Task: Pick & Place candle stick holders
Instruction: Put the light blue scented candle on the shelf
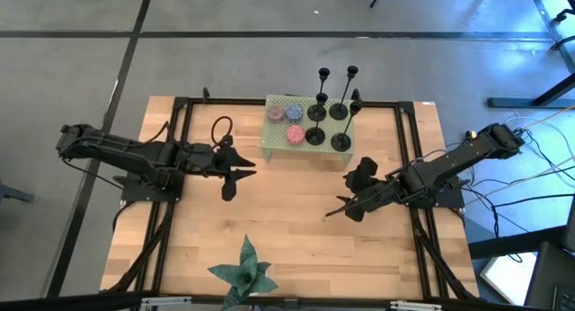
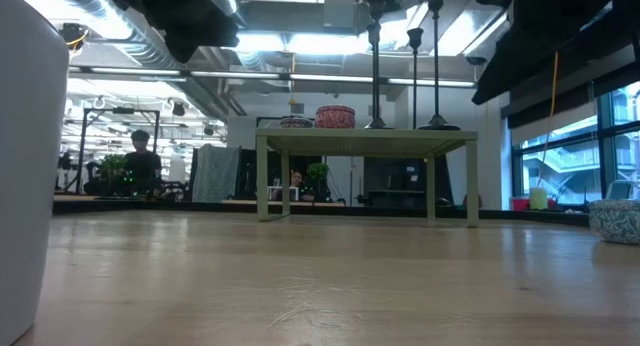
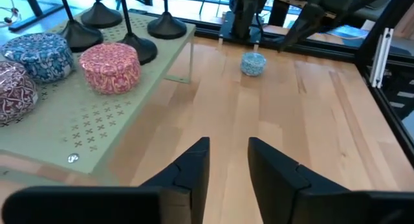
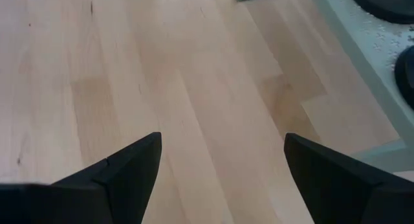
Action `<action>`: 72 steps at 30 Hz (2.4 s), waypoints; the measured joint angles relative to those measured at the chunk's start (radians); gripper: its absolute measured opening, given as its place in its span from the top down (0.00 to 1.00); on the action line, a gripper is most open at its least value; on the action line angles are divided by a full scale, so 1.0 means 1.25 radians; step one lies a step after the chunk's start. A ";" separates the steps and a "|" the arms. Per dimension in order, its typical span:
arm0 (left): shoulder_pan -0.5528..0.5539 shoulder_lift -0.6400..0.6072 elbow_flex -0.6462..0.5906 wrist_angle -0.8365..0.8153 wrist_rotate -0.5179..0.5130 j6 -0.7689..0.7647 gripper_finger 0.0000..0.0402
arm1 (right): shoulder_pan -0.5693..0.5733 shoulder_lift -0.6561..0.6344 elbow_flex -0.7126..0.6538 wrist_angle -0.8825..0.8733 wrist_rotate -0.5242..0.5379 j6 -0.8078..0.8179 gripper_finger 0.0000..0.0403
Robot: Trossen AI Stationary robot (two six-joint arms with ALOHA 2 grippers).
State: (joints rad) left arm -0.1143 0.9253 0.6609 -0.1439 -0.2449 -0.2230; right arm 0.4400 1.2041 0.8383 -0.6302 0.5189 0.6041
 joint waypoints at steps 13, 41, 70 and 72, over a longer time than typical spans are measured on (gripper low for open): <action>-0.001 0.000 0.000 -0.034 0.000 0.000 0.74 | 0.000 0.000 0.000 0.001 0.010 -0.056 0.19; -0.001 0.000 0.000 -0.033 -0.043 -0.035 0.65 | -0.078 0.000 0.000 -0.169 -0.185 -0.028 0.19; -0.001 0.000 0.000 -0.039 -0.041 -0.035 0.65 | -0.076 -0.001 -0.136 -0.244 -0.341 0.541 0.19; -0.001 0.000 0.000 -0.039 -0.041 -0.035 0.65 | -0.076 -0.001 -0.136 -0.243 -0.341 0.547 0.19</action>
State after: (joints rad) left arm -0.1150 0.9255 0.6609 -0.1921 -0.2958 -0.2672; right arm 0.3454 1.2034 0.6689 -0.9344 0.0925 1.2884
